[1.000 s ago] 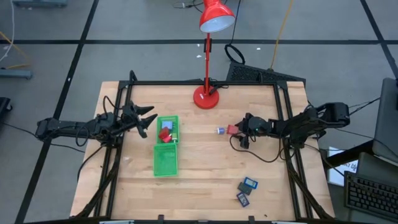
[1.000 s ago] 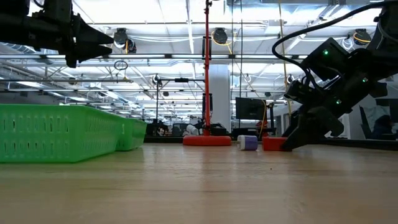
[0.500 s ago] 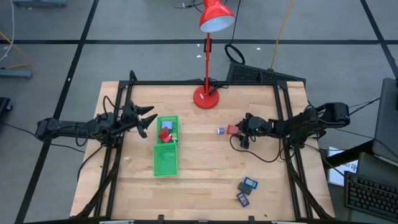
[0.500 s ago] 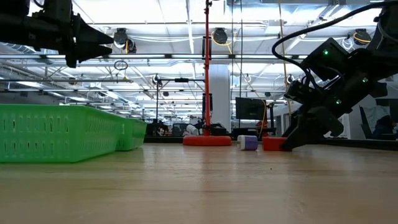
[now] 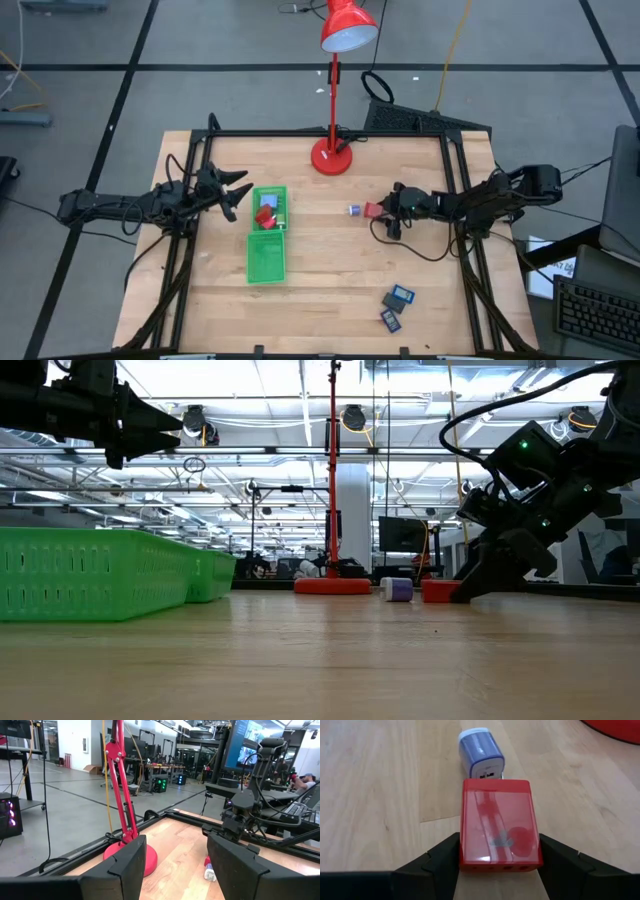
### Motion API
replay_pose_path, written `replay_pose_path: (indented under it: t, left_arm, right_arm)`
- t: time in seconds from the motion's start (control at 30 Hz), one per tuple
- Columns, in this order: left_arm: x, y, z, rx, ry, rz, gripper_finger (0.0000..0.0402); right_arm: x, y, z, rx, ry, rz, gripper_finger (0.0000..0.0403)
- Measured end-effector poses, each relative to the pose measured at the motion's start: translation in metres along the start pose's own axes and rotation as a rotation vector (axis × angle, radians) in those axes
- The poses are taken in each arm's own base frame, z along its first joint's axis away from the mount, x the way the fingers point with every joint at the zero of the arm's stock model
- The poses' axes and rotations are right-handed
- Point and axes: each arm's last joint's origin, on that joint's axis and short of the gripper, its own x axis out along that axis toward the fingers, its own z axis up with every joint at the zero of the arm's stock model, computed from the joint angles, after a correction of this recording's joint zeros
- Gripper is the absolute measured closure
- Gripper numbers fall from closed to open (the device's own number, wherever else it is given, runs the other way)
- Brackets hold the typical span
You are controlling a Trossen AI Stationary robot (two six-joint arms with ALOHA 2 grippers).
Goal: Pick & Place Office items
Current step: Put the red charger adapter into the top green bin
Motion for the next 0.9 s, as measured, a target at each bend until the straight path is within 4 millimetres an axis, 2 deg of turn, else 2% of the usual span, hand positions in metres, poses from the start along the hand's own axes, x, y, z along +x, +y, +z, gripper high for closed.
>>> replay_pose_path:
  t: [0.9]
  left_arm:
    - [0.0,0.0,0.0,0.0,0.0,0.0,0.0188]
  right_arm:
    - [0.0,0.0001,0.0008,-0.031,-0.007,0.002,0.0187]
